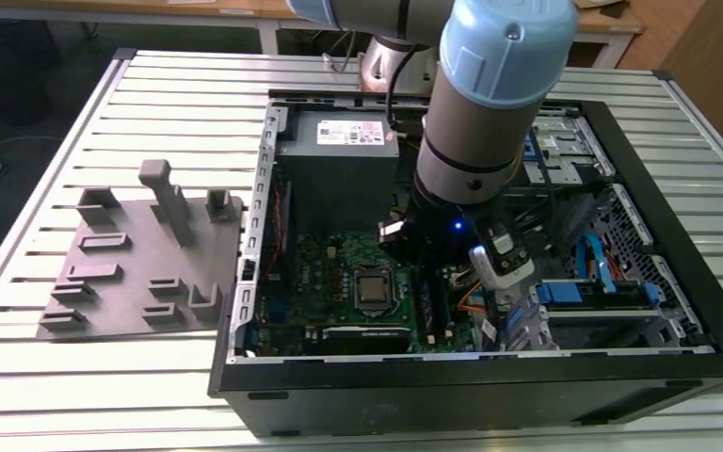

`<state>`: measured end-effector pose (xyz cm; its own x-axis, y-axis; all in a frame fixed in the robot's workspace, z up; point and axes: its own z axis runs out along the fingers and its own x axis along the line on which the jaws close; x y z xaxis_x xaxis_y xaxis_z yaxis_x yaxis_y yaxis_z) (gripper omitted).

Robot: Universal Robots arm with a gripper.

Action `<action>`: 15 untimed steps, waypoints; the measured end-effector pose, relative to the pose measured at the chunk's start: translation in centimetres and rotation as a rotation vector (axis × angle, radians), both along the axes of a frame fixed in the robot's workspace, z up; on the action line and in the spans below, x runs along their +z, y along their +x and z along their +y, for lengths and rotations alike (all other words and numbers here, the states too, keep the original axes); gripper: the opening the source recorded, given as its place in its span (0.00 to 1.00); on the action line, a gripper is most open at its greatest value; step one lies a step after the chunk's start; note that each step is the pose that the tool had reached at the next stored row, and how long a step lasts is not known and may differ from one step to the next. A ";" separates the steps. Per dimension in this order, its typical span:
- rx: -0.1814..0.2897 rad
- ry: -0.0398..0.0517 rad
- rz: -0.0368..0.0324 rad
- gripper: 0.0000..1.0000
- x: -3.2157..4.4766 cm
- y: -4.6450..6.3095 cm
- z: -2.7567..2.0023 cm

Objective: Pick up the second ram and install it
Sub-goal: 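Insert the second ram into the second slot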

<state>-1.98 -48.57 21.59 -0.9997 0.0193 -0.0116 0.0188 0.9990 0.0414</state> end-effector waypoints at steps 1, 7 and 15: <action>0.002 0.0000 0.0000 0.14 0.00 0.0 0.00; 0.013 -0.0001 0.0002 0.14 0.00 0.1 0.00; 0.013 0.0000 0.0008 0.14 -0.45 0.1 0.00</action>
